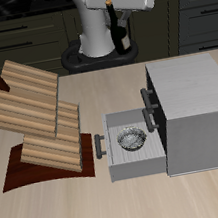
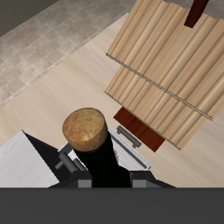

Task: Place the wine bottle on the top layer of the wine rack

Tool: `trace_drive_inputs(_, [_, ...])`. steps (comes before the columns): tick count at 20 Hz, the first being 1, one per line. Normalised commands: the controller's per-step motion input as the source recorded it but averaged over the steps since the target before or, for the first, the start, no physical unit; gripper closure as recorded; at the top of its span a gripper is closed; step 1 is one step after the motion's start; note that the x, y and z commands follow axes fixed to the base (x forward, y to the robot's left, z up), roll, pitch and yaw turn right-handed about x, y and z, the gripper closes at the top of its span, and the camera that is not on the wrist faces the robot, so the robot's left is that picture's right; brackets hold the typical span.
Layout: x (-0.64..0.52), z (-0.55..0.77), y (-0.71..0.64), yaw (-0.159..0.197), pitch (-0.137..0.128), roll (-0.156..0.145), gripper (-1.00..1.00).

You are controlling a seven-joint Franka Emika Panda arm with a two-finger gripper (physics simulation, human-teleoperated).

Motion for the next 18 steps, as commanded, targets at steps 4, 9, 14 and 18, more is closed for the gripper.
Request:
trace_drive_inputs(4, [0.17, 0.03, -0.11, -0.069, 0.023, -0.033, 1.00])
trace_drive_inputs(9, [0.19, -0.04, -0.11, -0.112, 0.041, 0.003, 1.00])
trace_drive_inputs(14, [0.09, 0.00, -0.06, -0.053, 0.022, -0.011, 1.00])
trace_drive_inputs(18, [0.06, 0.01, -0.05, -0.054, 0.032, 0.021, 1.00])
